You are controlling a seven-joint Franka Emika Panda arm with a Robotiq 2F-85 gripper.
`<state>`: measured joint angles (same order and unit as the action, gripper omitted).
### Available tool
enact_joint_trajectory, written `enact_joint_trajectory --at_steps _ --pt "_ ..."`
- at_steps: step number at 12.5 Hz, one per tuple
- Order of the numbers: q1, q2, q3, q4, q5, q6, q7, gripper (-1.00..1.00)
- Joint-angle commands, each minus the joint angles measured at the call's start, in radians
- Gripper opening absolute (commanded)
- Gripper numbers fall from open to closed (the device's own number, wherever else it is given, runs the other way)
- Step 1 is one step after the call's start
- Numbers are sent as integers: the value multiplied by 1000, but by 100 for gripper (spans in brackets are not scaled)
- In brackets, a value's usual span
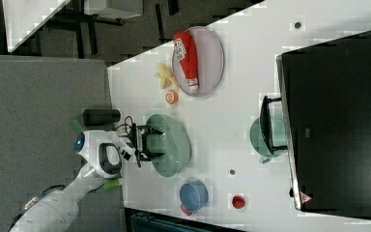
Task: Drag strainer right to left.
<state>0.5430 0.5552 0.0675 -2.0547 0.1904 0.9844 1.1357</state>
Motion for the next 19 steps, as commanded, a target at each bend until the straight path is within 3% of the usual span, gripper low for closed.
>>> enact_joint_trajectory --at_steps 1,5,12,14,16,19 --pt "56 47 7 89 74 -2 71 100" --pt "106 94 8 171 100 -16 92 100" --pt "155 109 3 204 102 30 175 100" --pt "155 74 -16 200 63 -4 102 100" --pt "153 -12 -60 200 15 -150 -56 100" --pt "147 -215 -199 202 -50 -383 -323 100"
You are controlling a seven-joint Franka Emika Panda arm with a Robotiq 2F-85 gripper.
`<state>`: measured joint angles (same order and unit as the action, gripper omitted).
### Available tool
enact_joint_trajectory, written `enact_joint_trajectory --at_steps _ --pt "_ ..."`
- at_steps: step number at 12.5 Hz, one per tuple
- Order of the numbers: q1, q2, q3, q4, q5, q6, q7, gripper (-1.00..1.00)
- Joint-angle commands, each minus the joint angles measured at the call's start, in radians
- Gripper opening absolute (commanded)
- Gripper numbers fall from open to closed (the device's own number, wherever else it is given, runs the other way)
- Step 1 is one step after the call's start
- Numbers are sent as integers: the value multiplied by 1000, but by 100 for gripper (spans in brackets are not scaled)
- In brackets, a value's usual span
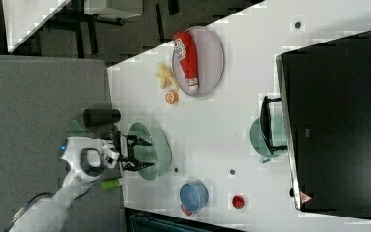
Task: Drag strainer right to left.
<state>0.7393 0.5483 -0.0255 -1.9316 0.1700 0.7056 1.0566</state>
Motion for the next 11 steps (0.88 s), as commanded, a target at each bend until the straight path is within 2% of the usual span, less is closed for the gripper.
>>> enact_joint_trajectory --at_steps 1,4,7,9,11 --pt "-53 -286 -165 79 -41 -177 -328 100" --pt "-67 -510 -350 81 -93 -359 -604 100" --pt "-88 -681 -521 83 -282 -469 -906 100" --pt "-93 -749 -610 81 -338 -515 -1001 100" --pt "-93 -778 -663 77 -338 -546 -1011 100"
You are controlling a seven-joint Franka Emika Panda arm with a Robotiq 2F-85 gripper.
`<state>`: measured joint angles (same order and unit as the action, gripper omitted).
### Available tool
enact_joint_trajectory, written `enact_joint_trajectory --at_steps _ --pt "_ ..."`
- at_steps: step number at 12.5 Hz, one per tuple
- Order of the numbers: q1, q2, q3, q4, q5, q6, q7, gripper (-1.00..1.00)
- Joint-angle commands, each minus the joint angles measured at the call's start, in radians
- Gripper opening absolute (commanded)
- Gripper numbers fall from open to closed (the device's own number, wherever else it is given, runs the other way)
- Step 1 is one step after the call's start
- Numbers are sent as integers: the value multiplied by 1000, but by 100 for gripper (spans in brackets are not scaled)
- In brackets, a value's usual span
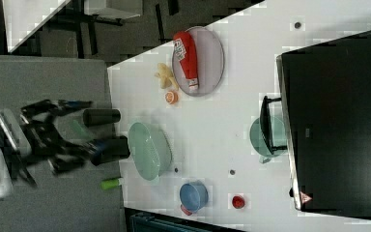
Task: Drag strainer right to left.
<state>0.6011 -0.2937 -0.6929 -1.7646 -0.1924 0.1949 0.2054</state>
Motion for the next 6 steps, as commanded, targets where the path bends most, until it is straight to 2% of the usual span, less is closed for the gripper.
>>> enact_joint_trajectory --at_steps 1,6 --pt "45 63 -7 -91 25 -50 -159 100" --pt "45 79 -22 -91 25 -53 -159 100"
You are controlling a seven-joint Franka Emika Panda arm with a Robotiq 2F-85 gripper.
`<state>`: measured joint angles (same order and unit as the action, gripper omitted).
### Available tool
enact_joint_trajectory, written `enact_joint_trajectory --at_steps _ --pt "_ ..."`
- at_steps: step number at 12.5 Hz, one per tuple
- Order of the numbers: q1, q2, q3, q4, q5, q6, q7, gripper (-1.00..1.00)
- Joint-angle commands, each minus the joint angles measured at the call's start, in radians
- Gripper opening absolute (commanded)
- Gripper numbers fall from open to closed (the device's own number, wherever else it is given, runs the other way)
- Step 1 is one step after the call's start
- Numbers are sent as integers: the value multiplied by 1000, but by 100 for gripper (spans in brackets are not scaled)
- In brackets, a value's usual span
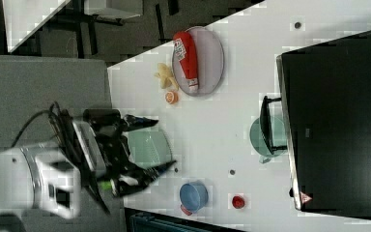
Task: Drag strainer right to left.
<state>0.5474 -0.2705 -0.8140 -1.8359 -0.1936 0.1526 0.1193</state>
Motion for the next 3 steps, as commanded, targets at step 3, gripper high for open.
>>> enact_joint_trajectory --at_steps 3 --pt "98 62 99 -20 26 -10 -73 100"
